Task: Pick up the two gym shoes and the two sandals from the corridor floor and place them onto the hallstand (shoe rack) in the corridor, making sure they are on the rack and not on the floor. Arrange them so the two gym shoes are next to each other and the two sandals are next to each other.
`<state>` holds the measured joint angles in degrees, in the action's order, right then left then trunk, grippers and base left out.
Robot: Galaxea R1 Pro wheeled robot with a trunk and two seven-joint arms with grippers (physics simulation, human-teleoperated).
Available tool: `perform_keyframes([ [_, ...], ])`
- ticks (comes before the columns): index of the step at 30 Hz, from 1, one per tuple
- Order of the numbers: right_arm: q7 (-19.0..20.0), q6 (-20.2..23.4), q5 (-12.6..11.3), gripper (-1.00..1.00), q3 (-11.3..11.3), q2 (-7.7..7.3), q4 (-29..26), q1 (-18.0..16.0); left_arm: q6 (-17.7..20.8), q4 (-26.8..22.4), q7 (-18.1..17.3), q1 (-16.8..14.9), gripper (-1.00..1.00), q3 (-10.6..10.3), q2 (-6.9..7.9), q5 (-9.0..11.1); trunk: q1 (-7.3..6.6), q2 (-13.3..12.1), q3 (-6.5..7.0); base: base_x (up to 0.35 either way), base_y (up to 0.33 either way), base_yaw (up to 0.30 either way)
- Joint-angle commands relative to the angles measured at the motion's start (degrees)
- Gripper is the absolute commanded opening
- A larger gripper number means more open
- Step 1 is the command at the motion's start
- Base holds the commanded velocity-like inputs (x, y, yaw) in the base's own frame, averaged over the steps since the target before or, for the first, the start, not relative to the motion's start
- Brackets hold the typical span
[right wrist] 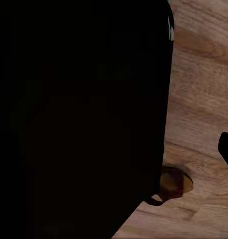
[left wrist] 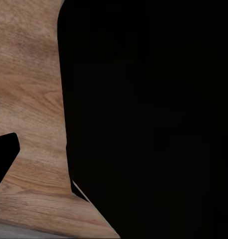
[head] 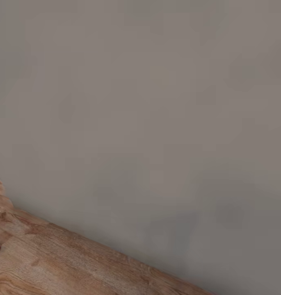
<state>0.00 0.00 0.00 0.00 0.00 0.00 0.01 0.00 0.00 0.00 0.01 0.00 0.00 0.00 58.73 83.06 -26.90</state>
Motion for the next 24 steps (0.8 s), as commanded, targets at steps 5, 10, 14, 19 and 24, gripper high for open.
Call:
perform_keyframes([
  [5,-0.19,-0.94,0.05,1.0,0.09,1.42,-1.63,-0.44,-1.62,-0.43,-0.09,0.05,1.0,0.12,0.12,0.13,0.0,0.02,-0.03,0.0,0.0,0.0],
  [10,-0.18,-1.29,0.05,1.0,0.12,1.46,-3.17,-0.44,-1.37,-0.43,-0.09,0.08,1.0,0.28,0.08,0.31,0.0,0.02,-0.03,0.0,0.0,0.0],
  [14,-0.18,-2.57,0.14,1.0,0.09,1.47,-4.47,-0.44,-2.66,-0.46,-0.09,0.06,1.0,0.28,0.43,0.29,0.0,0.02,-0.03,0.0,0.0,0.0],
  [19,-0.18,-2.84,0.17,1.0,0.08,1.24,-5.92,-0.44,-4.27,-0.72,-0.09,-0.04,1.0,0.27,1.23,0.32,0.0,0.02,-0.03,0.0,0.0,0.0],
  [24,-0.25,-4.45,0.25,1.0,0.09,0.01,-6.72,-0.44,-5.87,-2.35,0.07,-0.86,1.0,0.26,2.65,0.35,0.0,0.02,-0.03,0.0,0.0,0.0],
])
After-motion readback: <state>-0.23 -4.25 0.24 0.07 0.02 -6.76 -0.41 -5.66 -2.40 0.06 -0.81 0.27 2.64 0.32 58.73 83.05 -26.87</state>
